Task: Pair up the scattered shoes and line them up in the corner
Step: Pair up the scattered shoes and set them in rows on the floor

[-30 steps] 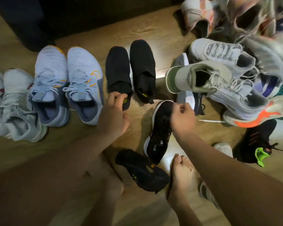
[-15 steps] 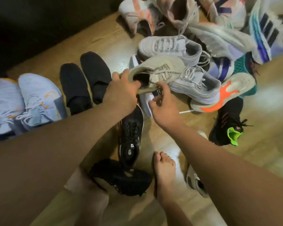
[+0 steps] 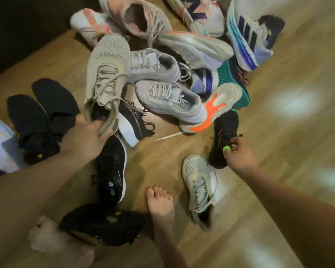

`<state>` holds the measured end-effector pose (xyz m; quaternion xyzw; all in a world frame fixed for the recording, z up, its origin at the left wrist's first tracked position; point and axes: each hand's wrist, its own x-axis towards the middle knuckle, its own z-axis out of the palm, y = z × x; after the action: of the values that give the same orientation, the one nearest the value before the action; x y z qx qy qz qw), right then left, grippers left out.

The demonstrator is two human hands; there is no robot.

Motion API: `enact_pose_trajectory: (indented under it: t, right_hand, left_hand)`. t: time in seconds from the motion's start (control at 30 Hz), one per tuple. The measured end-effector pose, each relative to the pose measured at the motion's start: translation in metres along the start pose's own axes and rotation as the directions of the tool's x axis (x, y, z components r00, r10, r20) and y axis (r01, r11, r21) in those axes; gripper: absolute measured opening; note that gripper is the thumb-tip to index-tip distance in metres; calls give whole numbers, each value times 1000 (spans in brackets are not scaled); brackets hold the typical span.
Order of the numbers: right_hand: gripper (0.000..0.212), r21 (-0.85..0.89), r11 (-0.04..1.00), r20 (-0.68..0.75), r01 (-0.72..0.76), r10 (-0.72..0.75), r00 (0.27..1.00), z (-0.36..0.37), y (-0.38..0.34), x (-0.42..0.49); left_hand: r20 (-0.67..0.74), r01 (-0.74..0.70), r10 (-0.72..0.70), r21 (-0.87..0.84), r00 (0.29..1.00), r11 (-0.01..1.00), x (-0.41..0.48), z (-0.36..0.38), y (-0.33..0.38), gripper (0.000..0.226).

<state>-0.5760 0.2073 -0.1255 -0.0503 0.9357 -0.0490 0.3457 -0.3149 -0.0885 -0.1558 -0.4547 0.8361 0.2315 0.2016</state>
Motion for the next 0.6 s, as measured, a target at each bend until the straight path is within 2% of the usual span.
enact_pose_trajectory:
  t: [0.1,0.2,0.33,0.43,0.47,0.53,0.57,0.6]
  right_hand:
    - [38,-116,983,47,143,-138,989,-1,-12,-3]
    - [34,-202,926,226,318,-272,935,28,-39,-30]
    - [30,-225,796,541,562,-378,752,79,-63,-87]
    - [37,-279,656,728,702,-332,599,117,-70,-133]
    - [45,-345,621,755,704,-261,601,135,-67,-146]
    - [78,-461,540,720,704,-236,653,160,-61,-169]
    - [87,-478,526,682,704,-283,674,172,-52,-180]
    - [78,-480,444,724,757,-286,627,181,-51,-193]
  left_hand:
    - [-37,73,-79,-149,996,986,-18,3,-3,41]
    - [-12,166,-179,-318,984,933,-52,12,-13,44]
    - [-58,307,-363,-421,930,853,-128,43,-40,35]
    - [-20,477,-554,-482,832,735,-193,72,-68,43]
    - [-15,504,-595,-515,803,693,-212,81,-77,45]
    - [-9,526,-649,-579,761,624,-248,94,-88,45]
    - [12,549,-672,-589,740,593,-265,101,-93,45]
    - [45,586,-704,-592,709,553,-283,112,-98,44]
